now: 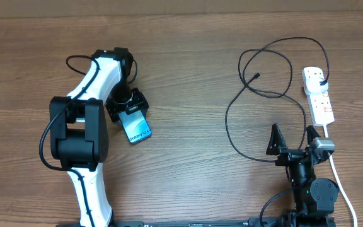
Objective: Plug charger to phone and switch on socket
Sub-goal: 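Lift the phone with the left gripper and tilt it upright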
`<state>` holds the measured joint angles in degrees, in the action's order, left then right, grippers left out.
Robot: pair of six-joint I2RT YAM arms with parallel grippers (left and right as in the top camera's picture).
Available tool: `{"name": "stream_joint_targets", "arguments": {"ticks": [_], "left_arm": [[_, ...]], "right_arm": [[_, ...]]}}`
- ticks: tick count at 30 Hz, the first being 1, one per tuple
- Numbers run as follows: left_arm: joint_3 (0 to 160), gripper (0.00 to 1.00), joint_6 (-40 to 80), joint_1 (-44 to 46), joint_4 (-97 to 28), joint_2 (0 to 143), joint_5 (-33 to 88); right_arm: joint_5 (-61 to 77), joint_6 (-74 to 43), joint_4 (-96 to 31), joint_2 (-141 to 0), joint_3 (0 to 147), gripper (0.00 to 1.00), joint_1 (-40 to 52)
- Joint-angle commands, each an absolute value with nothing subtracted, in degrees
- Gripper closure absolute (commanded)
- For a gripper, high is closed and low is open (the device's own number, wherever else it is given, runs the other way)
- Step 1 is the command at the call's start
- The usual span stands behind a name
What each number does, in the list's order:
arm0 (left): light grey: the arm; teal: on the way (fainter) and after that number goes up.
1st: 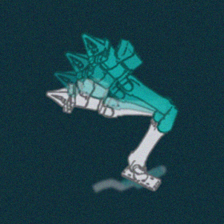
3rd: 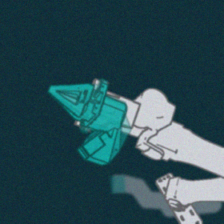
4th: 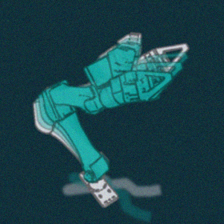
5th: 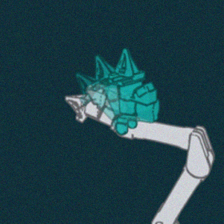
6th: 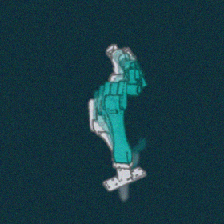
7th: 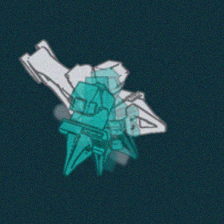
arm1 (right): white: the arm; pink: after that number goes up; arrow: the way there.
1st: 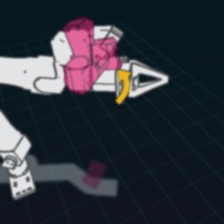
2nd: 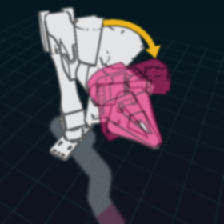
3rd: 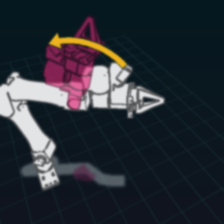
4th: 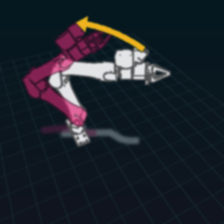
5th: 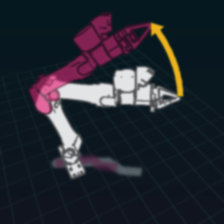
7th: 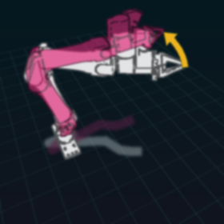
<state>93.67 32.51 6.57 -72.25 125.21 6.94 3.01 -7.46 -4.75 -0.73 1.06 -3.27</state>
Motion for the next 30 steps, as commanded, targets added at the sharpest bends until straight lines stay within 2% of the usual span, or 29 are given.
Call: {"name": "stream_joint_targets", "arguments": {"ticks": [1,24,30], "left_arm": [[96.92,0.38,29.85,6.90,-73.89,125.73,10.37],[98.21,0.37,11.40,6.90,-83.18,125.73,50.87],[98.21,0.37,7.27,6.90,-87.02,125.73,57.34]], "right_arm": [[3.09,-7.22,-4.60,-0.16,0.45,0.00,-2.96],[3.09,-7.22,-4.60,-0.16,0.45,0.00,-2.96],[3.09,-7.22,-4.60,-0.16,0.45,0.00,-2.96]]}}
